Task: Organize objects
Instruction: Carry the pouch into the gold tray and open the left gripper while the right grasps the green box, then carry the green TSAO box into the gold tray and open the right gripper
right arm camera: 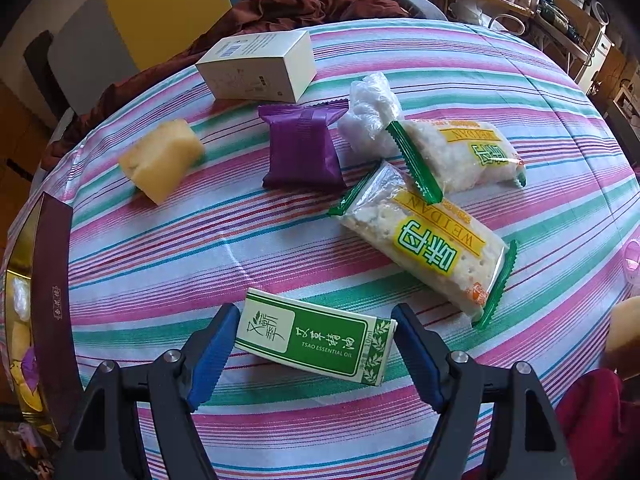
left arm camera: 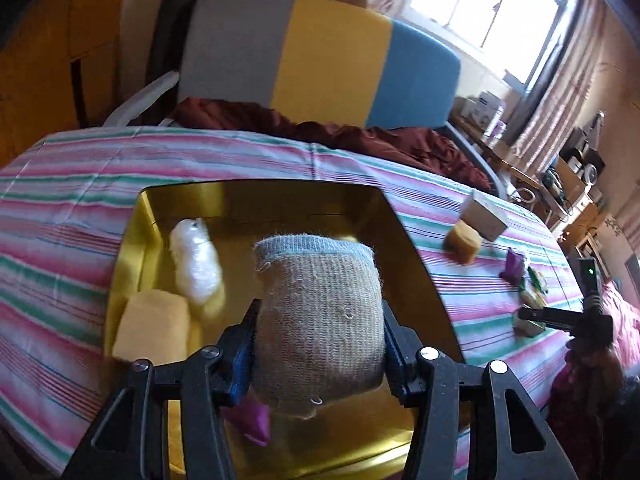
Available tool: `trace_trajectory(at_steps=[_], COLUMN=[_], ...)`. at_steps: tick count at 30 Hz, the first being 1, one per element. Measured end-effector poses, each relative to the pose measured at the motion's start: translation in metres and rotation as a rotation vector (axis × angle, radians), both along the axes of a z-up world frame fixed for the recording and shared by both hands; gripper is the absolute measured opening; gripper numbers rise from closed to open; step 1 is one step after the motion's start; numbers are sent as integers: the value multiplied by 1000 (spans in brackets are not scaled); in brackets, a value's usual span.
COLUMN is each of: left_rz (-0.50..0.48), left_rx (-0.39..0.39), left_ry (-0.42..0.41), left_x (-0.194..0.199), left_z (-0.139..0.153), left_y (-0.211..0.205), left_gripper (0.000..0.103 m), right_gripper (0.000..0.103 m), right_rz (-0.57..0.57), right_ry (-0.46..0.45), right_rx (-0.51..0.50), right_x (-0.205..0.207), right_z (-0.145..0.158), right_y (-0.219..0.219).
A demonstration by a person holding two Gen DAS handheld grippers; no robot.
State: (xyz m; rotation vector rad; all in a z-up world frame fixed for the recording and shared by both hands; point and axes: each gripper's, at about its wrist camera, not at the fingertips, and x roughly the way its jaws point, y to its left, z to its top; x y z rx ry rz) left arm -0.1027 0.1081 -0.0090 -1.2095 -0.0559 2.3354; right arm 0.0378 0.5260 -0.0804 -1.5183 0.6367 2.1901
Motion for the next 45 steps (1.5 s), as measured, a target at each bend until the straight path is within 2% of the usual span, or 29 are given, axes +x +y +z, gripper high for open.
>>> trace_trajectory(at_steps=[6, 9, 11, 13, 16, 21, 28, 33, 38, 45], left_rz=[87, 95, 86, 90, 85, 117, 180, 198, 212, 244], left_rx=[-59, -65, -75, -99, -91, -108, -127, -146, -149, -121], left_ry=[-74, -128, -131, -111, -99, -13, 112, 170, 187, 185], left_x=[-27, -36, -36, -33, -29, -18, 16, 39, 51, 58], left_z=[-31, -48, -54, -56, -51, -34, -9, 0, 3, 3], left_y=[-26, -30, -26, -24, -21, -26, -42, -52, -63, -81], left_gripper=[54, 54, 55, 56, 66, 67, 68, 72, 74, 75], right_gripper=[79, 79, 79, 79, 79, 79, 79, 79, 79, 79], right_rz=[-1, -1, -1, -1, -1, 0, 9, 62, 121, 346], right_ry=[0, 0, 0, 0, 0, -1, -4, 42, 142, 277], right_rx=[0, 1, 0, 0, 1, 3, 20, 54, 58, 41], right_x=[1, 1, 1, 2, 2, 4, 1, -3, -14, -67], right_z=[1, 1, 1, 1, 2, 3, 3, 16, 48, 94], right_y=[0, 0, 0, 0, 0, 0, -2, -14, -44, -138])
